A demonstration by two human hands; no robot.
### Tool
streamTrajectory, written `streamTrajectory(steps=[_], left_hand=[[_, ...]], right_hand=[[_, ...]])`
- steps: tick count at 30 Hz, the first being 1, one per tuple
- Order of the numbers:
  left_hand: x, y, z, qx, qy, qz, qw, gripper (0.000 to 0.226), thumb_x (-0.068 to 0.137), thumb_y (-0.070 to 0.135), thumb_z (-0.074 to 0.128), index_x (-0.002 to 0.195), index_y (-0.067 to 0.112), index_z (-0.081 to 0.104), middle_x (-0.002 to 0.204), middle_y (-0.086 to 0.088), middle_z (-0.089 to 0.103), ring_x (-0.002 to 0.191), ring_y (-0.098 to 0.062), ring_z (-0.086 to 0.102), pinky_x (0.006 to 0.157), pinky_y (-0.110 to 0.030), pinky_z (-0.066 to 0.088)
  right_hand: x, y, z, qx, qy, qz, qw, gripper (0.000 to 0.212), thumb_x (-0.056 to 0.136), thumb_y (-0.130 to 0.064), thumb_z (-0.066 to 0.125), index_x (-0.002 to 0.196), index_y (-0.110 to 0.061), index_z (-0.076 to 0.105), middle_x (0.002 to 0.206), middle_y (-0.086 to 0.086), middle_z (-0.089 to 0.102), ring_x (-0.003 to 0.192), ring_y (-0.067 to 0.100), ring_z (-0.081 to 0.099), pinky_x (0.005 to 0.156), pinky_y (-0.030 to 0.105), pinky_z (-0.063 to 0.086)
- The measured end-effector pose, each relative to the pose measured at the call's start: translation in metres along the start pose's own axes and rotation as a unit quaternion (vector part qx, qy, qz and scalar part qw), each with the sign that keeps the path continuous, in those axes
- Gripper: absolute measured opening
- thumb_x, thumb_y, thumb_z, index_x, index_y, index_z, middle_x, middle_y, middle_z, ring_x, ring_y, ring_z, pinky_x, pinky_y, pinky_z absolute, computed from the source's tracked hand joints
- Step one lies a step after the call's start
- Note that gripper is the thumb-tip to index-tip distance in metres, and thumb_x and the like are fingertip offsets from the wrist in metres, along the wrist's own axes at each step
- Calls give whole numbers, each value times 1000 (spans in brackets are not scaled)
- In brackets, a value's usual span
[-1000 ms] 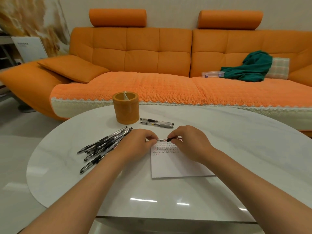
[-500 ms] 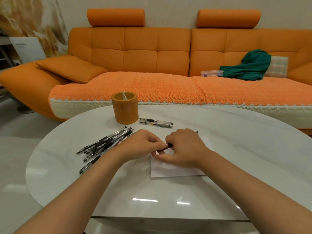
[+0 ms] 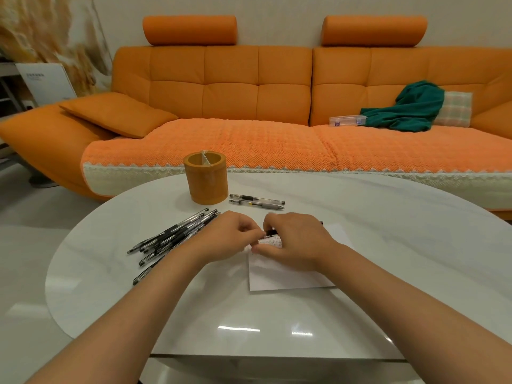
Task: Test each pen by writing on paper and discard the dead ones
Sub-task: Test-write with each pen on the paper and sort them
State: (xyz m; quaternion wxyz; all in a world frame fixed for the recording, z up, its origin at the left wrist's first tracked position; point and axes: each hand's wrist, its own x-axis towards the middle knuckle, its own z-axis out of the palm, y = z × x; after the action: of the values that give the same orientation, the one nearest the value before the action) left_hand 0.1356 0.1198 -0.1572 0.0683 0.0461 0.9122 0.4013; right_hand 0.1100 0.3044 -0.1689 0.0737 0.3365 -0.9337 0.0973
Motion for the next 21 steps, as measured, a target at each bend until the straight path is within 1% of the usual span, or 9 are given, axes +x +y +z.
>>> streamTrajectory(steps=[1,2,4,5,9,12,15,18,21], left_hand=[[2,-3,-1,20,30,1,999,19,95,34,65,84,26,77,73,8,70,68,-8,61,66,-32,52],[4,-6,-3,36,57,1,998,18,96,34,63,85,26,75,74,10,68,69,-6,59,63,-28,48],[6,-12,-9,53,99,1,994,13,98,33,62,93,29,74,83,13,66,77,-4,56,64,-25,42],[8,-15,-12,57,114,1,992,13,98,33,62,97,29,74,88,13,66,81,-4,56,66,-25,43],[8,-25,-22,98,133,-8,986,16,95,30,66,110,31,72,95,15,63,83,-3,55,74,-26,44],[4,-38,-28,177,136,-16,974,31,94,26,68,125,29,64,102,10,62,87,-7,56,74,-23,44],[-2,-48,-35,245,146,-46,957,27,92,32,67,118,28,60,106,7,62,90,-13,56,71,-27,46],[-8,-52,-39,313,142,-61,937,18,91,37,65,107,29,62,103,5,62,89,-15,56,70,-29,47],[-10,-54,-38,339,129,-58,930,16,92,38,64,106,32,67,101,8,62,87,-13,54,68,-26,43]], right_hand=[[1,2,-1,34,-11,12,999,27,93,-51,52,105,-28,49,91,-9,59,82,15,53,67,36,46],[3,4,-1,72,-21,24,997,21,95,-32,54,113,-28,45,101,-7,57,89,16,52,74,37,47],[7,7,0,130,-22,43,990,34,92,-3,48,117,-26,45,111,-6,50,97,15,48,81,35,47],[10,9,1,142,-11,45,989,37,91,3,46,116,-24,48,112,-7,47,98,13,47,83,31,46],[25,14,4,138,28,23,990,32,96,1,51,119,-19,61,103,-8,49,88,11,50,78,23,42],[40,17,7,115,48,31,992,30,98,-2,53,118,-17,68,110,0,59,94,18,57,83,28,49],[54,23,14,102,58,58,991,30,98,-3,52,117,-16,71,111,5,61,99,26,60,85,35,51],[64,27,22,63,49,75,994,29,100,-13,52,118,-23,73,112,1,66,107,23,55,82,33,47],[71,28,28,27,51,72,996,28,100,-17,52,116,-26,74,114,-2,69,108,21,53,78,32,45]])
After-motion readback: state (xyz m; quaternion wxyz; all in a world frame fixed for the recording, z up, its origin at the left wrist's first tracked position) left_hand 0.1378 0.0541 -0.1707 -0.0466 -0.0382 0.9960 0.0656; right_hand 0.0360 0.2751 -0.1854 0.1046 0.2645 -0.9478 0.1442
